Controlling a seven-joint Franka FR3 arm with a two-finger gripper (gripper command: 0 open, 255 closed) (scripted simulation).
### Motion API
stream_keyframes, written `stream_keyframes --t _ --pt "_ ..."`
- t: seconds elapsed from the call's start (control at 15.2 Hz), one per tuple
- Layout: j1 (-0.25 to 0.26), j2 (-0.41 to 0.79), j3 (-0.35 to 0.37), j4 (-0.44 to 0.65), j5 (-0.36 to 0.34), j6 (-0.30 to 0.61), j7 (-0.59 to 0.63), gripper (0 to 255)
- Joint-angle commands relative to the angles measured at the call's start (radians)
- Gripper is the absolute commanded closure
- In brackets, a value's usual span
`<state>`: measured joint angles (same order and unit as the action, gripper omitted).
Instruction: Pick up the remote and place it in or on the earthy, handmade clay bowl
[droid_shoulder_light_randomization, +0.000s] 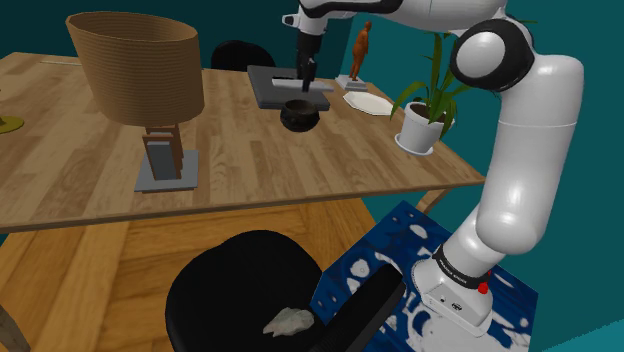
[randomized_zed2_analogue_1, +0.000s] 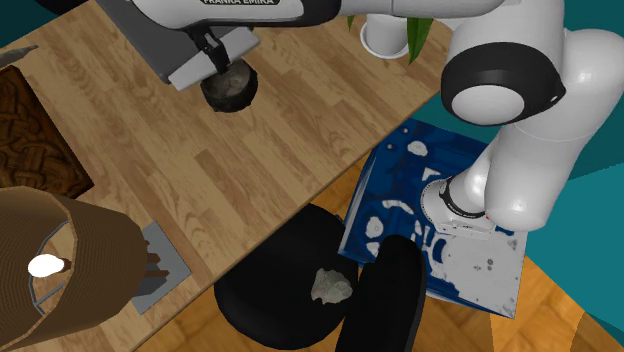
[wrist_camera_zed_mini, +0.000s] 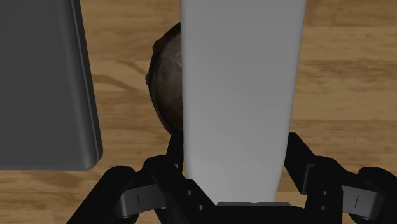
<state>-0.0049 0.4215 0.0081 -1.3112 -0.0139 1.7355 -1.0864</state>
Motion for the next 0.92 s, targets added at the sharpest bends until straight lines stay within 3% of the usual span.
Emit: stream_keyframes --t 0.0,0.86 --pt "-0.014 0.017 -0.005 0.014 0.002 0.004 -0.020 255" --pt "-0.014 0.026 -0.005 -0.143 0.002 0.170 -0.019 255"
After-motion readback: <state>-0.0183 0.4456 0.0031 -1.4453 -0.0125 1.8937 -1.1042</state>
